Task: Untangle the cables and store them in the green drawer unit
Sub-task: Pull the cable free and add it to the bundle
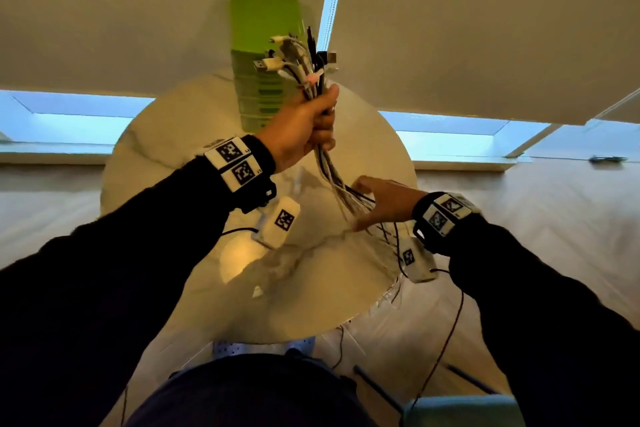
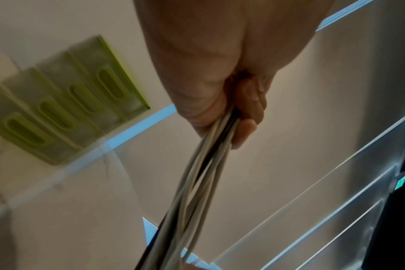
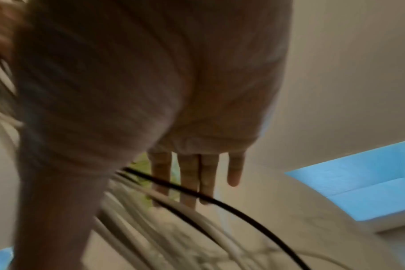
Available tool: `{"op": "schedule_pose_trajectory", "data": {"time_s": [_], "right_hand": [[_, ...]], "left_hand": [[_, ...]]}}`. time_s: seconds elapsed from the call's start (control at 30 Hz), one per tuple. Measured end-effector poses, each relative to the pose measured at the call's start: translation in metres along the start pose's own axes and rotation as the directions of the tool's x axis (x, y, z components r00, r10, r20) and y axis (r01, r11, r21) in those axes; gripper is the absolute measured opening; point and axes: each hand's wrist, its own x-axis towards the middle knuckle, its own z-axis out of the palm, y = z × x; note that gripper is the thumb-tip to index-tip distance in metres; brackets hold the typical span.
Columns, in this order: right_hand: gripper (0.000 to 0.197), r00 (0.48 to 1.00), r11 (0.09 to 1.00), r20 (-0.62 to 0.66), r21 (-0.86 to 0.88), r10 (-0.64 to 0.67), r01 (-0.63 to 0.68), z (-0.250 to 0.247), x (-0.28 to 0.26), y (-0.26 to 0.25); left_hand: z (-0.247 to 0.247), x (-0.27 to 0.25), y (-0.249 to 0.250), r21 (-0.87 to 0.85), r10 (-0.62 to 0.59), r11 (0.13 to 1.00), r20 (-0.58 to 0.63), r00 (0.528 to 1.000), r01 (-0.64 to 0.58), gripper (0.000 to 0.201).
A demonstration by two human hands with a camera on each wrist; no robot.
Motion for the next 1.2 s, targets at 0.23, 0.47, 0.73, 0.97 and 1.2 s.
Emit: {"op": "schedule_pose_trajectory", "data": {"time_s": [0.23,0.47,0.73,0.97,1.2], "right_hand": [[0.046,0.952,0.831,-0.183,0.466,-0.245,0.304,-0.017,0.024,-0.157],[0.025,0.959,0.708,-0.198,0.647,-0.204,0.284,-0.023,0.019,-0.248],[0.041,0.952,0.493,-0.131,0.831,-0.276,0.257,-0.059,-0.001,-0.289],[0.044,0.946,0.490,-0.264,0.810,-0.188,0.323,-0.076,0.001,-0.281],[0.044,0.925,0.442,-0.369,0.817,-0.093,0.370,-0.054,0.032,-0.254]], "left_hand": [[-0.055,-0.042,0.019,0.416,0.117,0.908,-0.149,0.982,-0.046,0.022],[-0.114,-0.081,0.036,0.115,0.236,0.967,-0.063,0.970,-0.227,0.026],[-0.095,-0.121,-0.042,0.118,-0.039,0.993,0.262,0.964,0.008,0.100],[-0.122,-0.116,-0.042,0.302,-0.101,0.948,-0.016,0.995,0.101,0.021],[-0.188,-0.135,-0.010,0.669,0.009,0.730,-0.214,0.977,0.140,0.019]]}}
